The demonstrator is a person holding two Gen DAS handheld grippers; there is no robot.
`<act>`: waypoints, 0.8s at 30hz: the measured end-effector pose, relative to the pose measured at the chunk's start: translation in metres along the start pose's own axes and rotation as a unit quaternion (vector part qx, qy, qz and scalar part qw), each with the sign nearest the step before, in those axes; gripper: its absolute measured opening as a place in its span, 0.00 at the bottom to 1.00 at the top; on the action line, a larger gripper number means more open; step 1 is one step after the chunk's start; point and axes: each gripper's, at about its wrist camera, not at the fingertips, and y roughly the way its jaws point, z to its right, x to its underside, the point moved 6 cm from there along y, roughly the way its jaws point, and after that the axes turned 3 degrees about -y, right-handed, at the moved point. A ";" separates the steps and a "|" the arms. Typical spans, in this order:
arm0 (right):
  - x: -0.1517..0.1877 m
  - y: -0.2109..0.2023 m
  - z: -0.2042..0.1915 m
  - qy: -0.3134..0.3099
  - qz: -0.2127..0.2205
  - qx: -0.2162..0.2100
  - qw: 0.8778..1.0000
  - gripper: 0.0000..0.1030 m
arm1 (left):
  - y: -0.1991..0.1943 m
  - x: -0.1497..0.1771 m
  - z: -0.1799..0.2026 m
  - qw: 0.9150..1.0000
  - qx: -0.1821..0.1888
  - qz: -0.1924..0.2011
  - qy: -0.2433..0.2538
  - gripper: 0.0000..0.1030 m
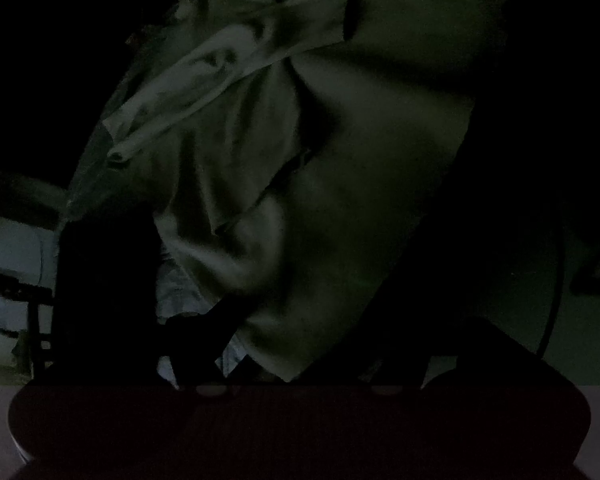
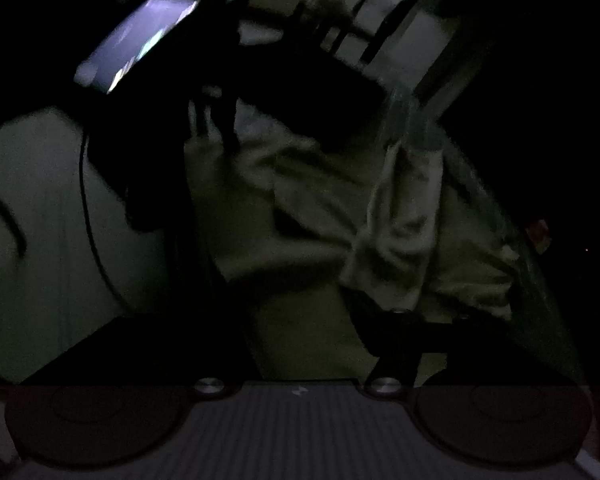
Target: Fold clothes
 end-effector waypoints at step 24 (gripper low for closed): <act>0.053 -0.011 0.015 -0.052 -0.090 0.022 0.994 0.75 | -0.013 0.011 0.004 0.997 0.007 0.026 0.070 0.36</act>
